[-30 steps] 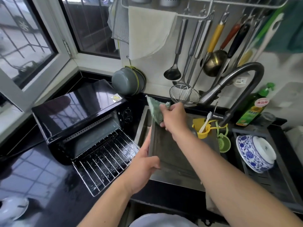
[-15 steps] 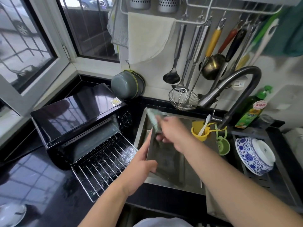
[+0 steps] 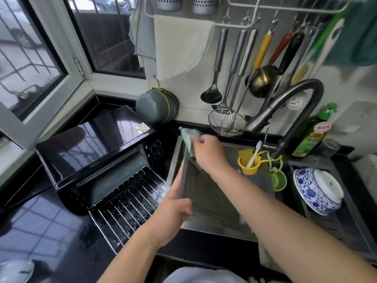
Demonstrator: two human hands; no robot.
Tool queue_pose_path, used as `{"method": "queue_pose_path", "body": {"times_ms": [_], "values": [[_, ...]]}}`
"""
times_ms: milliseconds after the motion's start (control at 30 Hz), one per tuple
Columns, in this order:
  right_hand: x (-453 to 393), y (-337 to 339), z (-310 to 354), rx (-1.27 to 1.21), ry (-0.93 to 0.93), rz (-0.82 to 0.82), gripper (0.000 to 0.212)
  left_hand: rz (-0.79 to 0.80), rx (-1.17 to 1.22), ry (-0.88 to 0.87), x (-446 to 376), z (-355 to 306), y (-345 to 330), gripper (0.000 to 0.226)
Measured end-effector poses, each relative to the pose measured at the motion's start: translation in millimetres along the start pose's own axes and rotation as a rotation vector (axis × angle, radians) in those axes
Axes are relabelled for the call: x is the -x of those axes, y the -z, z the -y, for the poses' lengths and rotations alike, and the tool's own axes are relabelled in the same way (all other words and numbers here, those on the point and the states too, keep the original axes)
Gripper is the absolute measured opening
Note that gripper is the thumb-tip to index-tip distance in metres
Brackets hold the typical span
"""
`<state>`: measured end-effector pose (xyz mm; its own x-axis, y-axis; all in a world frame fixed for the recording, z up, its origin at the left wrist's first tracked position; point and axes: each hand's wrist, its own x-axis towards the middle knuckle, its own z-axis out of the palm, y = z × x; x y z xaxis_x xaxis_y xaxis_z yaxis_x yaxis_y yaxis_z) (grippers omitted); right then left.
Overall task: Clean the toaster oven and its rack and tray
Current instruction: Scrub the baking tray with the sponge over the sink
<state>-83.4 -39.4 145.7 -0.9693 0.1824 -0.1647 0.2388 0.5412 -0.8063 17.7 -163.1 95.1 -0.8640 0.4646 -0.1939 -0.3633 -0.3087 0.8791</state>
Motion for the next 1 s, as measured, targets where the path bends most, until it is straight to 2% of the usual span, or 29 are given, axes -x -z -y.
{"method": "queue_pose_path", "body": {"times_ms": [33,67,133,200,233,267,333,367,400,467,533,567,600,667,700,733,800,867,900,1000], "values": [[-3.2,-0.9,2.2,0.030,0.019,-0.115,0.040,0.017,0.020,0.003,-0.3,1.0,-4.4,0.112],[1.4,-3.9,1.8,0.056,0.072,-0.138,0.039,0.020,0.061,0.005,-1.0,1.1,-6.5,0.111],[26.0,-8.7,-5.3,0.158,0.207,0.037,0.040,-0.011,0.166,-0.006,-3.2,-0.3,-1.6,0.103],[44.3,-5.8,-11.2,0.174,0.199,0.317,0.040,-0.030,0.212,-0.011,-5.2,-2.9,8.7,0.095],[40.6,-3.5,-10.9,0.161,0.168,0.354,0.041,-0.019,0.196,-0.013,-6.3,-3.4,11.4,0.096],[27.0,-2.1,-8.6,0.142,0.137,0.280,0.042,-0.004,0.166,-0.018,-7.4,-3.0,10.9,0.101],[2.0,0.8,0.1,0.147,0.099,0.024,0.043,0.014,0.119,-0.004,-10.7,-1.0,5.1,0.110],[-2.1,0.1,3.0,0.136,0.107,-0.026,0.042,0.016,0.122,0.005,-12.2,-0.8,2.2,0.111],[1.6,-0.5,2.9,0.136,0.142,0.003,0.040,0.024,0.144,0.000,-12.5,-1.6,1.4,0.108],[26.6,4.6,-3.0,0.141,0.207,0.251,0.036,0.032,0.242,-0.029,-12.0,-3.0,8.7,0.091],[51.3,14.8,-8.2,0.078,0.126,0.569,0.026,0.099,0.397,-0.034,-11.0,-7.3,20.6,0.068],[52.7,16.3,-8.4,0.027,0.096,0.609,0.023,0.127,0.466,-0.018,-10.1,-10.7,22.8,0.071],[47.1,13.7,-7.1,-0.004,0.097,0.535,0.023,0.135,0.517,0.006,-10.4,-14.0,22.3,0.080],[35.3,3.6,0.2,-0.010,0.177,0.215,0.021,0.153,0.576,0.013,-13.2,-19.7,15.4,0.091],[33.0,-3.2,3.3,-0.017,0.232,0.110,0.020,0.148,0.592,-0.002,-15.6,-21.5,12.5,0.092],[35.3,-6.9,3.6,-0.027,0.270,0.103,0.019,0.119,0.602,-0.019,-18.1,-22.2,11.9,0.092],[47.2,-1.2,-2.6,0.054,0.308,0.276,0.015,0.040,0.620,-0.051,-21.2,-22.9,13.6,0.088],[54.2,12.8,-14.0,0.218,0.311,0.425,0.019,0.013,0.621,-0.052,-22.3,-21.6,15.8,0.082],[52.1,16.5,-18.4,0.282,0.313,0.429,0.020,0.005,0.621,-0.041,-22.8,-20.6,13.8,0.080],[46.5,14.8,-12.2,0.325,0.329,0.292,0.010,-0.067,0.618,-0.010,-24.7,-14.4,1.7,0.075]]}}
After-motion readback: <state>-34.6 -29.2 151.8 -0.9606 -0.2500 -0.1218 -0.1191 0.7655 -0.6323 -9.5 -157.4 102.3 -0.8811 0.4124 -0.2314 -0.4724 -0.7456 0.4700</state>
